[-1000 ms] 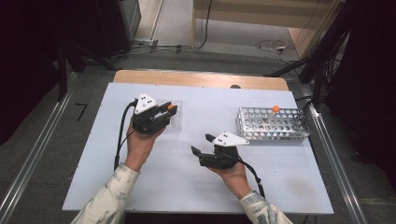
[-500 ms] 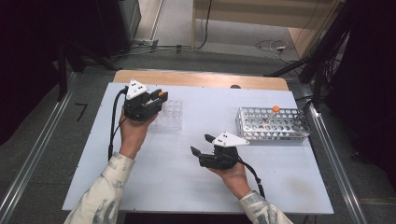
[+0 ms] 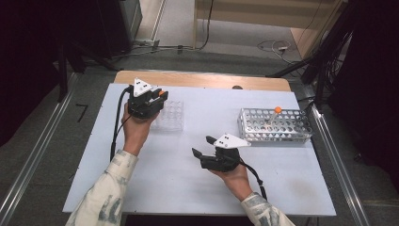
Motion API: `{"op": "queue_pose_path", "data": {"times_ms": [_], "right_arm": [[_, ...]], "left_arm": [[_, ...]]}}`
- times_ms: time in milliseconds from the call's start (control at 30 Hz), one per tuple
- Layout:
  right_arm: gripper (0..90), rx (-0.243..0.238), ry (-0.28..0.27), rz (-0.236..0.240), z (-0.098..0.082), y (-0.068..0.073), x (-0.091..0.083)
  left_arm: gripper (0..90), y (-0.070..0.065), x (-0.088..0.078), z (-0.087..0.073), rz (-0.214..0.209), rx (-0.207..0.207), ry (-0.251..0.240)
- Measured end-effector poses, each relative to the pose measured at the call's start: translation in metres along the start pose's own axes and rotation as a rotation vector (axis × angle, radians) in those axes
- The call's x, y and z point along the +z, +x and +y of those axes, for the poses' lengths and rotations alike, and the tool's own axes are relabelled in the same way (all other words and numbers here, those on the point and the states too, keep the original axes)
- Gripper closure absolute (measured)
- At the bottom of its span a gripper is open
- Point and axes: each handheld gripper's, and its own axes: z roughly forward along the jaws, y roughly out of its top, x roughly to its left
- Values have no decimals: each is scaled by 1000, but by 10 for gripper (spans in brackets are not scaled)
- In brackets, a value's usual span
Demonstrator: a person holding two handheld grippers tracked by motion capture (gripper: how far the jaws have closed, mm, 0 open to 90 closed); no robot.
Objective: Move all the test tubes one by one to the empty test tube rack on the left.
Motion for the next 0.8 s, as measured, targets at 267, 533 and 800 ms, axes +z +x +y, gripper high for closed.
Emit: {"op": "queue_pose_path", "data": {"times_ms": [267,533,800], "right_arm": [[300,-5,0,-4,0,0,0],[300,-4,5,-7,0,0,0],[300,-6,4,-8,-1,0,1]], "left_arm": [[707,-2,9,-17,13,26,69],[705,-6,8,-24,30,55,86],[623,-8,5,-25,30,55,73]]}}
